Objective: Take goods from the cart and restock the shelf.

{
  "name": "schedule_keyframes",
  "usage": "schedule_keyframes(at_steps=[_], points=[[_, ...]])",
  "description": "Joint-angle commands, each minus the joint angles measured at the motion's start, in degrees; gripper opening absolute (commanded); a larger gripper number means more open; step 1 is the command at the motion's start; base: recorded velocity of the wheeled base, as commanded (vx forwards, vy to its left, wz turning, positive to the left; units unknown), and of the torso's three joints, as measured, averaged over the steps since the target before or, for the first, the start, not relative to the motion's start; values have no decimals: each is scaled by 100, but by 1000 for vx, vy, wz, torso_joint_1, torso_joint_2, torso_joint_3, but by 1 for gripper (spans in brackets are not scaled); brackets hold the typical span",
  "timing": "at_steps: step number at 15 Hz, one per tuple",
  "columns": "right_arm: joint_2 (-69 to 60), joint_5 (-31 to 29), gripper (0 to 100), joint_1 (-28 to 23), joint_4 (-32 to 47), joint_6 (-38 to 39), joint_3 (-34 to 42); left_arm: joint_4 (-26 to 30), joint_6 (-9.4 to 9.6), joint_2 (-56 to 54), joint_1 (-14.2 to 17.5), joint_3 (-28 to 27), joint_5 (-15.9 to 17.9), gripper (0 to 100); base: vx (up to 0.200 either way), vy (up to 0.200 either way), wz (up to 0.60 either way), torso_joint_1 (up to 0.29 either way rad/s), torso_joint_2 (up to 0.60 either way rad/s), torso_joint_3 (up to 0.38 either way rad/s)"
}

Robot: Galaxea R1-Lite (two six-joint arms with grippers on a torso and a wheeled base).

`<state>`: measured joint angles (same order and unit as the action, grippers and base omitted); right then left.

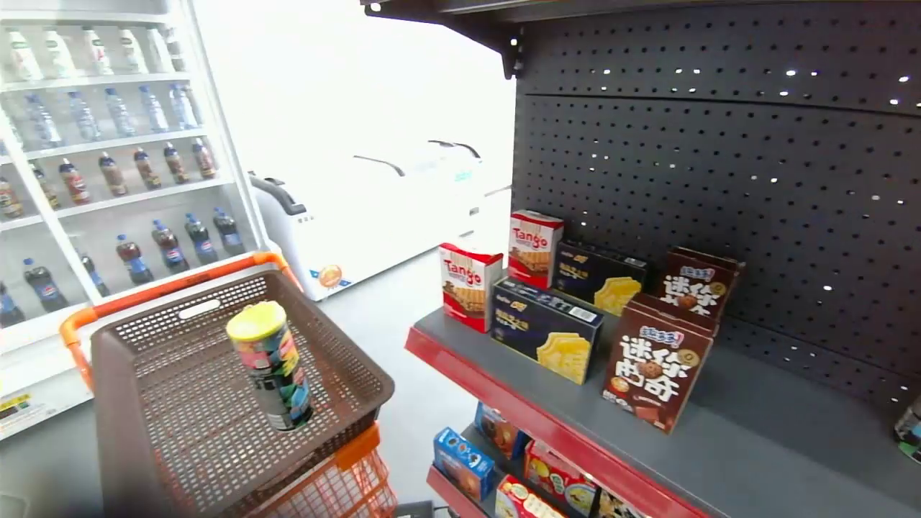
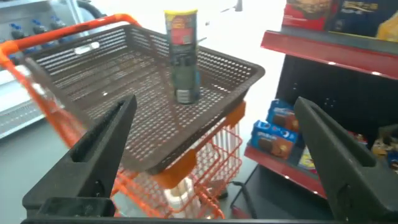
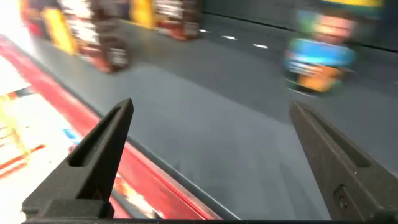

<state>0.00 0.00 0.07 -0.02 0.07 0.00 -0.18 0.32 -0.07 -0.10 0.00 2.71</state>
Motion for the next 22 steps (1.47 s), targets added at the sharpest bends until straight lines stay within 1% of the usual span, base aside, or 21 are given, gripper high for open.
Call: schedule_keyframes(at_steps=[1, 7, 8, 9, 10, 11, 13, 14, 15, 16, 17, 18, 20, 22], points=[[0, 0, 100, 1, -6, 1, 0, 1, 12, 7, 1, 0, 2, 100, 0, 0, 0, 0, 0, 0], [0, 0, 100, -7, -6, 1, 0, 1, 30, 7, 1, 0, 63, 100, 0, 0, 0, 0, 0, 0], [0, 0, 100, -7, -6, 1, 0, 36, 162, 139, -52, -501, 230, 100, 0, 0, 0, 0, 0, 0], [0, 0, 100, 1, -6, 1, 0, 229, 258, 930, -140, -896, 389, 100, 0, 0, 0, 0, 0, 0], [0, 0, 100, -7, -6, -7, 0, 256, 267, 1211, -166, -1020, 397, 100, 0, 0, 0, 0, 0, 0], [0, 0, 100, 1, -6, 1, 0, 185, 311, 2583, -166, -1881, 389, 100, 0, 0, 0, 0, 0, 0], [0, 0, 100, 1, -6, -7, 0, 62, 373, 3743, -140, -2329, 389, 100, 0, 0, 0, 0, 0, 0], [0, 0, 100, -7, -6, 1, 0, -122, 381, 4226, -140, -2382, 371, 100, 0, 0, 0, 0, 0, 0], [0, 0, 100, 1, -6, 1, 0, -404, 381, 4789, -131, -2373, 266, 100, 0, 0, 0, 0, 0, 0], [0, -9, 100, -7, -6, 1, 0, -694, 399, 5325, -52, -2364, 125, 100, 0, 0, 0, 0, 0, 0], [0, 0, 100, -7, -6, 1, 0, -1054, 513, 5826, 168, -2391, 116, 100, 0, 0, 0, 0, 0, 0], [0, 0, 100, 1, -6, 1, 0, -1546, 663, 6335, 221, -2399, 134, 100, 0, 0, 0, 0, 0, 0], [0, 0, 100, -7, -6, -7, 0, -2249, 671, 7003, 221, -2443, 142, 100, 0, 0, 0, 0, 0, 0], [0, 0, 100, -7, -6, 1, 0, -3348, 689, 8181, 221, -2470, 134, 100, 0, 0, 0, 0, 0, 0]])
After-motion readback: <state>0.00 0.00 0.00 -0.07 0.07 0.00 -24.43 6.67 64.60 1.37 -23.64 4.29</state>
